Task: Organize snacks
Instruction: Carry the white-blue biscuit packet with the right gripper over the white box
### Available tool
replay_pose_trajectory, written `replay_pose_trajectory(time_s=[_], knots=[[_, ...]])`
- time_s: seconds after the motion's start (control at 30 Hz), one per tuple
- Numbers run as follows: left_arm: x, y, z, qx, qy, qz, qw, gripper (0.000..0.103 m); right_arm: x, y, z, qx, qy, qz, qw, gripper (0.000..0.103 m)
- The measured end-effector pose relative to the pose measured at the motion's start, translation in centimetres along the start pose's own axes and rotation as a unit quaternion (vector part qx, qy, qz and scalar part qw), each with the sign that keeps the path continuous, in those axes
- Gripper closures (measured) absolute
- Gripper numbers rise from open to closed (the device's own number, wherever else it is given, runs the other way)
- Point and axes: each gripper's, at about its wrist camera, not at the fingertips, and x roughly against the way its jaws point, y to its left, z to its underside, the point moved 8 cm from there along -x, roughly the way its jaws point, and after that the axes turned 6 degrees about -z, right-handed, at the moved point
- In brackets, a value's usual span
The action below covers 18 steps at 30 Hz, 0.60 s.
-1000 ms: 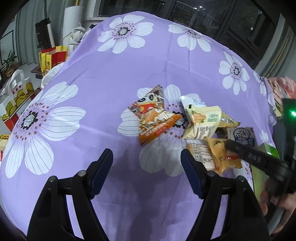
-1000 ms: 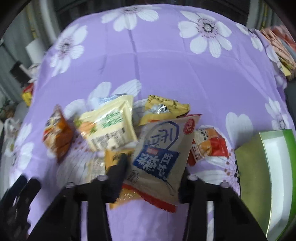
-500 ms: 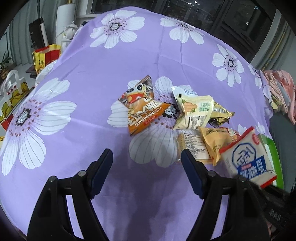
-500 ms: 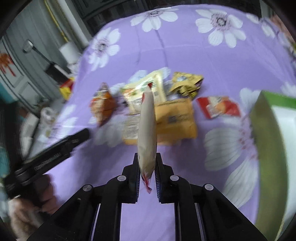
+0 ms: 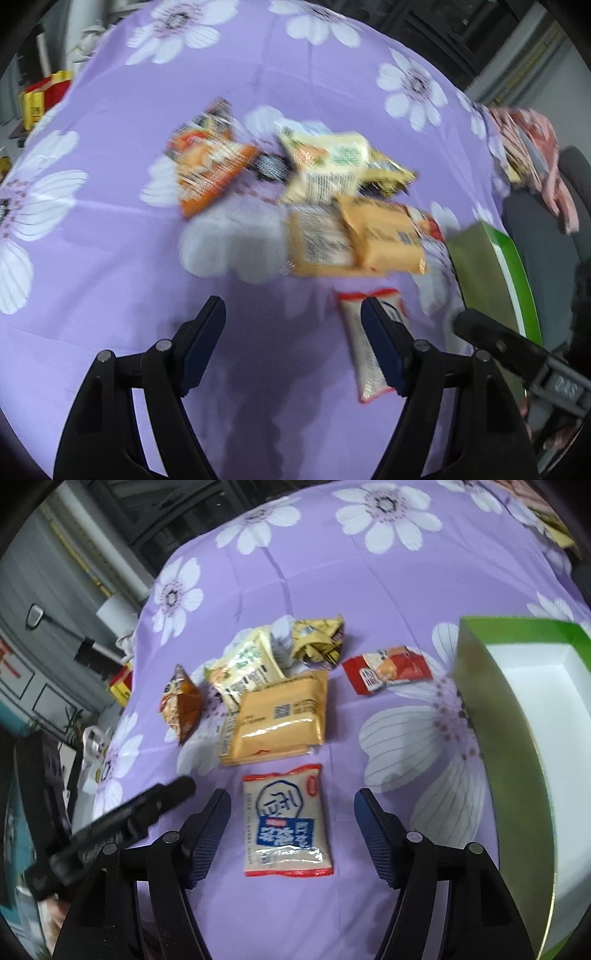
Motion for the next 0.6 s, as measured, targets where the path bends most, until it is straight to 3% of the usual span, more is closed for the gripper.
replay_pose_trajectory(time_s=[0.1, 0.27, 0.4, 0.5, 0.57, 0.6], knots=[[-0.6, -1.7, 1.1, -0.018, 0.018, 0.016, 0.9996, 0.028, -0.8, -0.6, 0.2, -0.019, 0.008, -0.013, 1.0, 0.033], [-1.7, -4.0, 2.8, -0.044, 0.047, 0.034, 0.9974, 0.041, -2.5, -1.0, 0.6, -0.022, 0.027, -0.008, 0.999, 0.033], [-2.9, -4.5, 3.5, -0.044, 0.071, 0.035, 0.9959, 0.046, -4.0, -1.3, 1.1, -0.035, 0.052, -0.017, 0.998, 0.047], [-3.1, -4.8, 3.5, -0.057, 0.059, 0.021, 0.9964, 0.051, -4.8, -1.5, 1.5, -0.043, 0.061, -0.021, 0.997, 0.048], [-3.1, -5.2, 3.4, -0.063, 0.052, 0.028, 0.9962, 0.068, -5.0, -1.3, 1.5, -0.041, 0.059, -0.023, 0.997, 0.049], [-3.1, -5.5, 3.5, -0.063, 0.055, 0.041, 0.9956, 0.073, -5.1, -1.1, 1.6, -0.041, 0.061, -0.031, 0.997, 0.054]])
